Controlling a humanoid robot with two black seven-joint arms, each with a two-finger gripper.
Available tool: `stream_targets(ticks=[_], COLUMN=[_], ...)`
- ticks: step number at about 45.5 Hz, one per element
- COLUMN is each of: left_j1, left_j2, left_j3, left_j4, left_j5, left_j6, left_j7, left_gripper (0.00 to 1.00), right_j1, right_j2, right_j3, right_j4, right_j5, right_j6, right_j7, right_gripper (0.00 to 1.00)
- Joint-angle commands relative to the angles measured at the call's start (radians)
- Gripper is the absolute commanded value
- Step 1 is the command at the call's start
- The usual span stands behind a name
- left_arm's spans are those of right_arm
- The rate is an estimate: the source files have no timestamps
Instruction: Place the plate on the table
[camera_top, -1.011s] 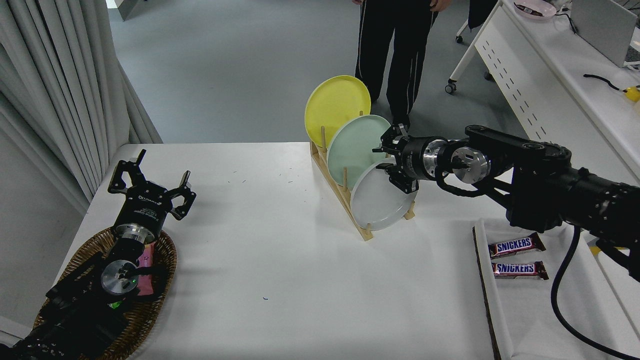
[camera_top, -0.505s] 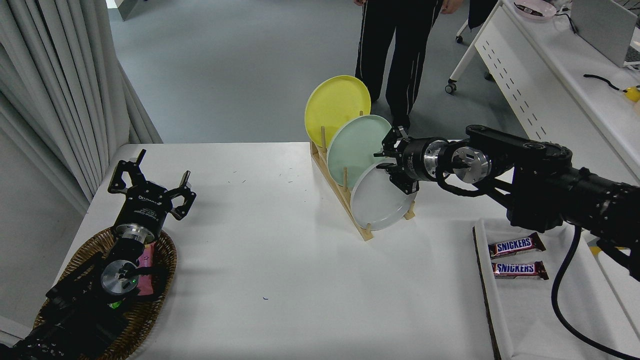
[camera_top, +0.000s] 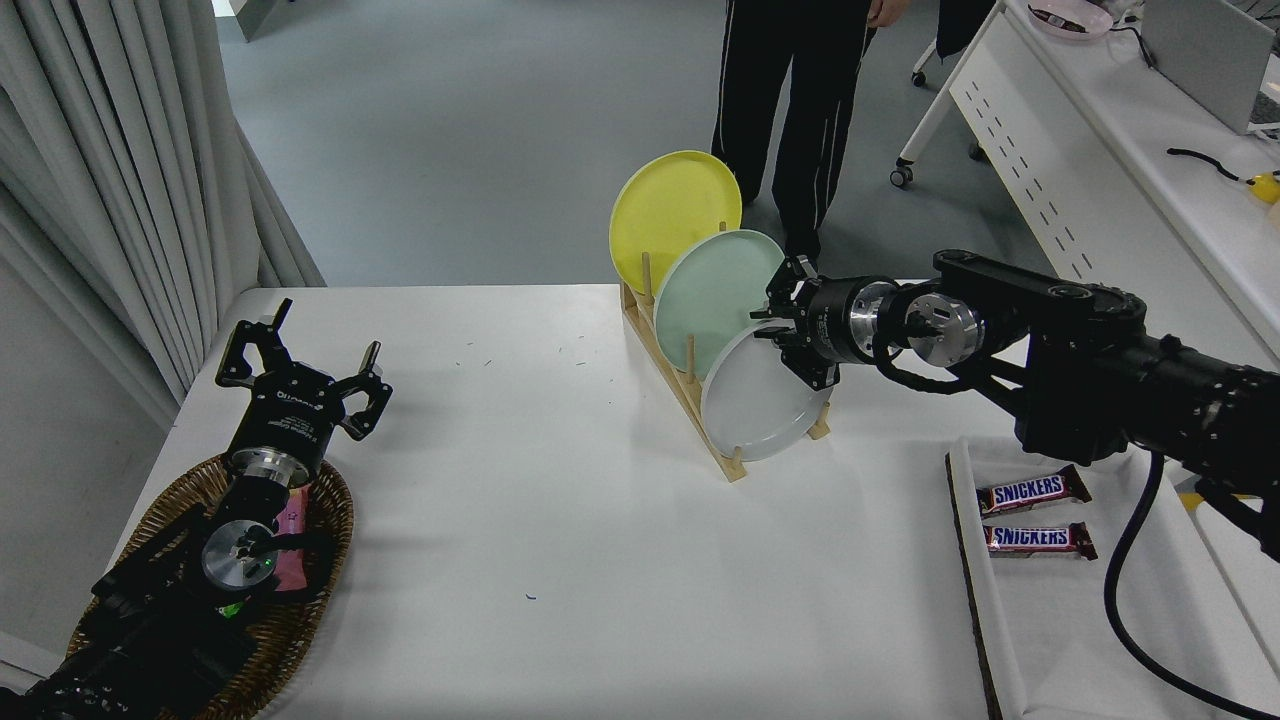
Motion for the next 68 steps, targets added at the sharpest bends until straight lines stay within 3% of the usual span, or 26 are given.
stream_targets(ticks=[1, 24, 46, 68], left_j1=[0.0, 0.0, 0.0, 0.0], left_j2=[0.0, 0.0, 0.0, 0.0], left_j3=[0.0, 0.0, 0.0, 0.0], left_j4=[0.0, 0.0, 0.0, 0.0], left_j5=[0.0, 0.0, 0.0, 0.0], left_j6=[0.0, 0.0, 0.0, 0.0], left_j7=[0.0, 0.0, 0.0, 0.0], left_gripper=[1.0, 1.0, 1.0, 1.0], right_j1=[0.0, 0.003, 0.11, 0.264], right_j2=[-0.005, -0.008, -0.146, -0.264], right_j3=[0.001, 0.012, 0.124, 0.144], right_j4=[0.001, 0.0, 0.046, 0.287], right_j5=[0.002, 0.005, 0.011, 0.381], right_j6=[0.002, 0.011, 0.032, -0.057], right_j7=[-0.002, -0.002, -0.105, -0.136], right_gripper=[0.15, 0.0, 0.0, 0.0])
